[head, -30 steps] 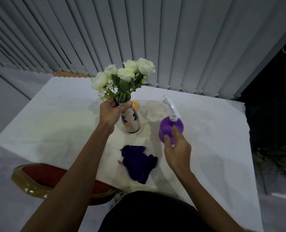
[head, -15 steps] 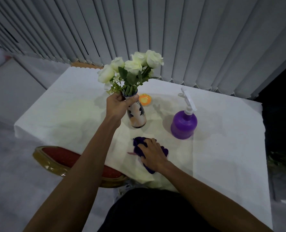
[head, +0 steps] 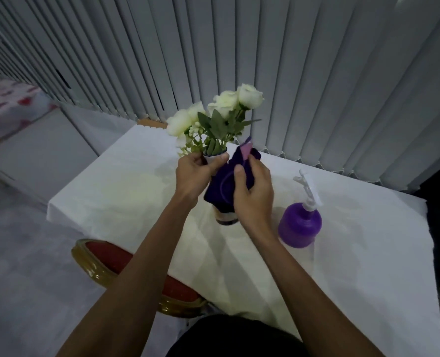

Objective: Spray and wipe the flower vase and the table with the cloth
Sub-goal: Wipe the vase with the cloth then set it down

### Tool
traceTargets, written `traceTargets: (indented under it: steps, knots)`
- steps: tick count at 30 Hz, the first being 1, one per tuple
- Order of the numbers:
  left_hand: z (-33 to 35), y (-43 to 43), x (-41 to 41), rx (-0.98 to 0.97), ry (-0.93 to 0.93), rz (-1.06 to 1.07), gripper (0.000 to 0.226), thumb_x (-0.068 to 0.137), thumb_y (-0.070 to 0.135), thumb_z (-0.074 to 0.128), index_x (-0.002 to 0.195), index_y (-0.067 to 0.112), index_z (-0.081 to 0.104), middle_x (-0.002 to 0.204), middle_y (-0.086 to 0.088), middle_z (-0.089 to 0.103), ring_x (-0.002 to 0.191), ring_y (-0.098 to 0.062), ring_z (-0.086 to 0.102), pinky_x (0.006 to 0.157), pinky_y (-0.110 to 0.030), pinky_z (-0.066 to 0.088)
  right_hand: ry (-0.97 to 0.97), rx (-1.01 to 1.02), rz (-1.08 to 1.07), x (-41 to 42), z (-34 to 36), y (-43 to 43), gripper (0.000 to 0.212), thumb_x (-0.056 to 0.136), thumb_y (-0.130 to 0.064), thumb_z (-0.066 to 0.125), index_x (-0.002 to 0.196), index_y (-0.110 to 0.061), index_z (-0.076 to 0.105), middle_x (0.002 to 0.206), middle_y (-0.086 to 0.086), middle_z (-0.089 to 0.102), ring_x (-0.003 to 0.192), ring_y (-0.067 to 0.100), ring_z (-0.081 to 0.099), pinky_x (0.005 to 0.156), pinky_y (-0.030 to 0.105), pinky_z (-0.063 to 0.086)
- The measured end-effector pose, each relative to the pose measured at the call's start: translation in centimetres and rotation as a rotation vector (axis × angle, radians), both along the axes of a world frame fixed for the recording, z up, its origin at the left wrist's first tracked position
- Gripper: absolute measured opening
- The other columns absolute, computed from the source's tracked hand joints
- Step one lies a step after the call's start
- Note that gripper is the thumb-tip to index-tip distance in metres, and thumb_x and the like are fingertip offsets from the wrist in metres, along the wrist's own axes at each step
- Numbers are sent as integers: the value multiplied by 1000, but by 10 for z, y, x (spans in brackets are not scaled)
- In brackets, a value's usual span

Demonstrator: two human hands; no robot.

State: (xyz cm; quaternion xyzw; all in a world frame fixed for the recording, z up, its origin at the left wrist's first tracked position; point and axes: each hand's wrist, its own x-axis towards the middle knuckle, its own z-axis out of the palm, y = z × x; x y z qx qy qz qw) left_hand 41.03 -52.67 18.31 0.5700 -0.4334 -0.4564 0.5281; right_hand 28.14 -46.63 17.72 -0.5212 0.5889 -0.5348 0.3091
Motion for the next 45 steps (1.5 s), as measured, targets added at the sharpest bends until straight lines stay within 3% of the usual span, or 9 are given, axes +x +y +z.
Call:
traceTargets:
  steps: [3,9,16,23,29,33,37,40,45]
  knots:
    - [15,-1,-7,10,42,-7,45,60,44,88,96,20,79,92,2,81,87,-15,78,80,-34,62,119,-27,61,14,0,-6,42,109,-22,49,148,-7,52,146,12,55,134,24,49,114,36,42]
    - [40,-3,0,-92,115,-11,30,72,26,88,98,15,78,94,3,81,90,-10,77,70,-17,58,45,293,68,-24,-17,-15,31,110,-16,42,122,-4,67,113,12,73,104,33,67,93,48,54]
    - [59,-2,-15,-118,145,-76,30,79,21,84,105,10,76,96,-1,81,89,-14,77,71,-21,58,-126,-85,42,-2,47,-36,37,106,-37,48,134,-20,65,126,-1,68,113,16,64,95,32,53]
    - [66,-6,-25,-154,127,-98,19,80,16,82,98,17,75,91,6,81,87,-8,76,71,-17,57,-416,486,93,-33,13,-38,38,107,-42,39,120,-24,70,119,9,74,106,30,70,88,44,60]
    - [56,-2,-40,-106,152,-133,25,80,16,82,103,12,75,94,1,81,88,-10,76,70,-18,57,-324,126,77,-26,36,-46,33,99,-56,36,101,-44,66,98,-10,74,94,13,70,81,37,59]
    - [64,-8,-34,-157,157,-121,24,81,11,80,104,17,74,97,5,80,93,-9,75,76,-17,56,-428,384,102,-41,11,-43,36,102,-52,43,88,-46,75,92,-7,80,86,18,74,69,34,59]
    - [64,-8,-26,-162,171,-119,38,79,22,80,113,7,73,103,0,79,95,-12,74,81,-22,57,-771,727,193,-56,-16,-41,36,101,-39,59,114,-12,78,112,15,80,112,38,71,103,53,55]
    - [60,-7,-22,-152,176,-139,56,73,32,79,120,4,70,112,-6,77,104,-19,72,94,-31,55,-1007,801,290,-52,-18,-36,48,97,-34,59,136,-7,68,140,25,65,136,51,53,112,66,42]
    - [62,-7,-19,-151,-24,-153,35,80,34,81,113,25,70,105,12,79,99,-7,74,79,-18,58,-1029,750,176,-40,-12,-42,52,93,-27,61,140,-4,64,123,19,68,105,35,60,116,60,41]
